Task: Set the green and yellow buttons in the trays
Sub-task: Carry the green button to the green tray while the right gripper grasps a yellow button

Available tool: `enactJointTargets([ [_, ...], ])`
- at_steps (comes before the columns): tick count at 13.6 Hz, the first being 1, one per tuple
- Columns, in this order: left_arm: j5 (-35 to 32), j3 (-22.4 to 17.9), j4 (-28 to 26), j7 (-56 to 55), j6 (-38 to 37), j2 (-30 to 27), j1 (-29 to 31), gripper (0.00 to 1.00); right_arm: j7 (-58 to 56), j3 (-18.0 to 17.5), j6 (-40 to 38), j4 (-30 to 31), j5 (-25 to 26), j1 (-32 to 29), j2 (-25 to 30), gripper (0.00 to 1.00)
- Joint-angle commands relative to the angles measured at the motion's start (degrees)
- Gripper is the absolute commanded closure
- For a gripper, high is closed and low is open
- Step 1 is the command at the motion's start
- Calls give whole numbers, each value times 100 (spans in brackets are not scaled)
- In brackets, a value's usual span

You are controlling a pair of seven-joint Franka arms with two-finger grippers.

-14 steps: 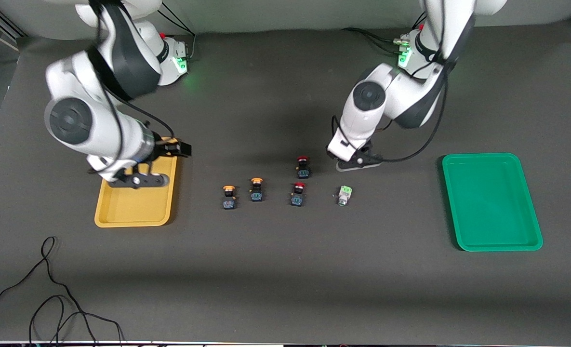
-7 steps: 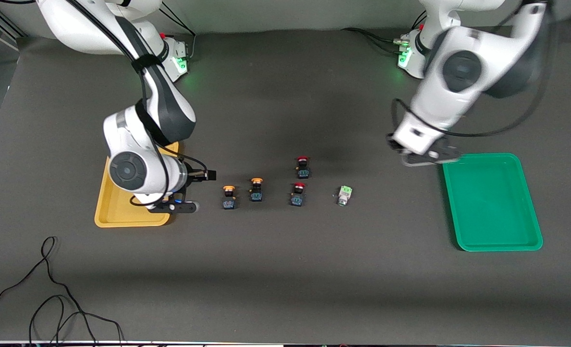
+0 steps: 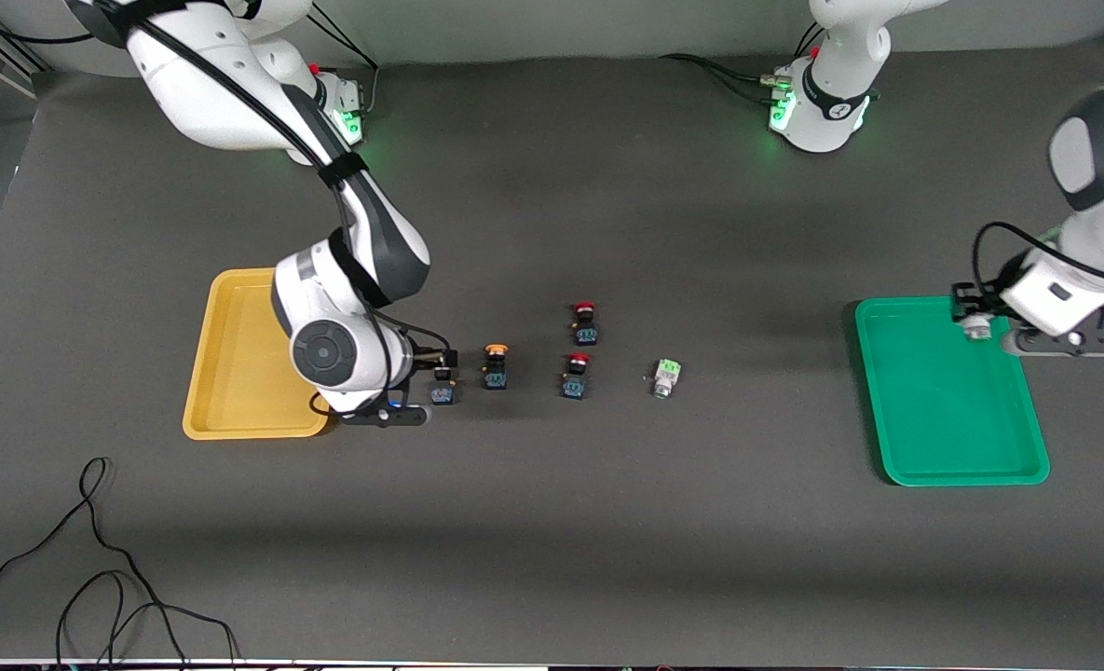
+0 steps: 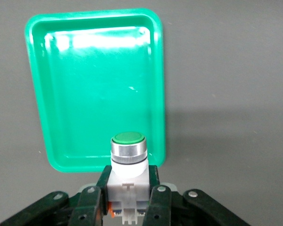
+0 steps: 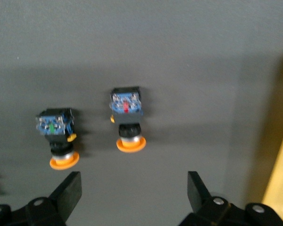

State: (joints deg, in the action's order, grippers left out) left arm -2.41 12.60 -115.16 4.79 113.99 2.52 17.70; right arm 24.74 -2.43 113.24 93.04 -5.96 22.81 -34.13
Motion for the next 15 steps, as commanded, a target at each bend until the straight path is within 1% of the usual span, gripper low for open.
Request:
enactJointTargets([
  [1,-93,102,12,22,604,624,171,70,101,76,636,90,-90,83,-261,0],
  [4,-101,67,-181,-40,1684,1354,260,72,101,76,989,179,-55,92,-436,0],
  [7,-119,-117,-182,-66,2520,2101,234,74,171,76,1489,380,-37,100,-595,0],
  [9,-215,-196,-182,-75,2733,2305,234,74,180,93,1762,547,-46,214,-622,1],
  [10,-242,-266,-191,-110,2742,2340,208,71,180,102,1798,566,-46,215,-622,2],
  [11,-251,-267,-191,-127,2743,2349,190,61,180,93,1798,574,-46,223,-622,14],
  [12,-251,-267,-191,-171,2734,2349,181,41,180,102,1798,575,-46,223,-622,39],
  [13,-251,-267,-191,-259,2734,2367,181,15,180,93,1798,566,-46,223,-613,71],
  [14,-251,-267,-191,-286,2734,2358,172,2,180,102,1798,574,-37,232,-578,100],
  [15,-251,-267,-191,-277,2716,2341,190,1,180,102,1790,566,-37,223,-534,100],
])
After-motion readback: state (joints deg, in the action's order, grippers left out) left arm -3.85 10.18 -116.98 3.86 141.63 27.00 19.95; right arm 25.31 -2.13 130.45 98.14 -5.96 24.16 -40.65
